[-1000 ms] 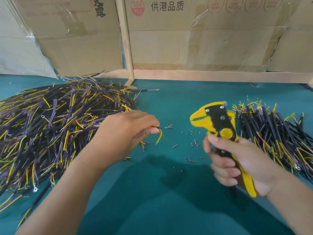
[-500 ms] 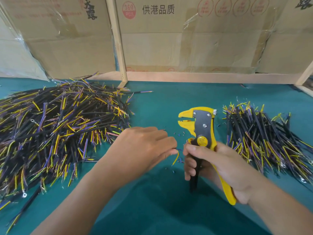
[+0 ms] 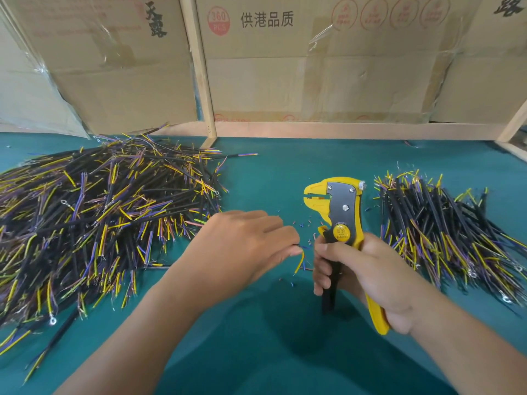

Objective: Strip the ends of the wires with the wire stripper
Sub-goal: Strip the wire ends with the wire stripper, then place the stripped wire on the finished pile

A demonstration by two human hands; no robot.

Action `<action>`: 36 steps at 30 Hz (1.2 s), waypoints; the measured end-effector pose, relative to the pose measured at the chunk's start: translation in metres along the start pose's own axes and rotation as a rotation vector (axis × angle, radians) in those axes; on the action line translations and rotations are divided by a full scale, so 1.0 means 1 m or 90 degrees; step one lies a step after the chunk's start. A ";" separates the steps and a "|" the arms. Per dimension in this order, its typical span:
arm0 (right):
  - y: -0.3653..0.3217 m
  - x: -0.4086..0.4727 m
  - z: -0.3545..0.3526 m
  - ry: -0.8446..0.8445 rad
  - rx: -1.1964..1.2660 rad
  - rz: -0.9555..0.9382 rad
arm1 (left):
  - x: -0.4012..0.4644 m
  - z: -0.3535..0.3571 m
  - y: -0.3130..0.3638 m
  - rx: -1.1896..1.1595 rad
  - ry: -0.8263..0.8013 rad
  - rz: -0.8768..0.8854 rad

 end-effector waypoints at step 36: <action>-0.004 -0.002 -0.001 0.024 -0.070 -0.015 | -0.015 0.007 -0.002 -0.129 0.139 -0.094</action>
Point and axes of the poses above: each hand's wrist, its own x-axis towards the middle knuckle, its own z-axis out of the palm, y = z × x, the point moved 6 cm from there along x, towards the middle knuckle, and after that the axes turned 4 degrees about -x, right-handed, at the moved point
